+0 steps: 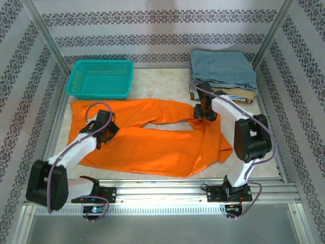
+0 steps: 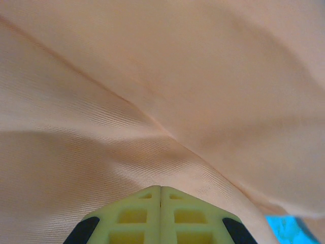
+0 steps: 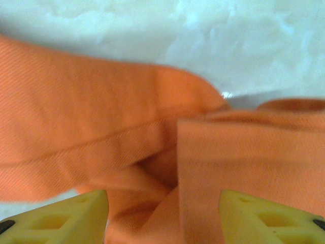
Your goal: Fold and stack the trousers
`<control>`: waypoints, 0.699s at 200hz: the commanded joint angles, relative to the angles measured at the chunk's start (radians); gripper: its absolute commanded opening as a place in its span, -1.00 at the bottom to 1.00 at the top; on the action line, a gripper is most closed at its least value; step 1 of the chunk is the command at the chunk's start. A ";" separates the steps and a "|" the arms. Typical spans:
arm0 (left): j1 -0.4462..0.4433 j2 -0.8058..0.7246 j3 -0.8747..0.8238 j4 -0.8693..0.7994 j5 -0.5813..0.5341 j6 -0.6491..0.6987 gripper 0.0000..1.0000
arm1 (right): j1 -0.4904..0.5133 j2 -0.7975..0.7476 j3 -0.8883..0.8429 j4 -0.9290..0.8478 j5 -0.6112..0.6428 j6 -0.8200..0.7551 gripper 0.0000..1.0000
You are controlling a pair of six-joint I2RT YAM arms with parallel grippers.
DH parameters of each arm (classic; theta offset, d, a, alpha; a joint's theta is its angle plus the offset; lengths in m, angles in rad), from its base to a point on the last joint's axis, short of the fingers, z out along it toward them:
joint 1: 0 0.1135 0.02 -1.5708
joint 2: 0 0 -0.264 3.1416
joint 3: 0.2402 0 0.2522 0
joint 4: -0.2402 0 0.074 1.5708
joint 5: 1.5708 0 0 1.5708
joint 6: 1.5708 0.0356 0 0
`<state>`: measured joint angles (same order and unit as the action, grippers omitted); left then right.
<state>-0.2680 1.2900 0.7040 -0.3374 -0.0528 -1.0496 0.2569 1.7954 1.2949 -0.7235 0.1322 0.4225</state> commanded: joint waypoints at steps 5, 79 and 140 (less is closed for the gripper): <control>-0.105 0.184 0.104 0.055 0.045 0.056 -1.00 | -0.021 0.036 -0.013 -0.029 0.074 0.029 0.05; -0.132 0.423 0.147 0.161 -0.025 -0.002 -1.00 | -0.046 -0.146 -0.101 -0.008 0.097 0.052 -1.00; 0.050 0.361 0.006 0.177 -0.085 -0.130 -1.00 | -0.317 -0.710 -0.422 0.002 -0.056 0.219 -1.00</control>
<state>-0.3267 1.6665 0.7963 -0.0746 -0.0357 -1.1114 0.0589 1.2755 1.0080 -0.6872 0.1547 0.5320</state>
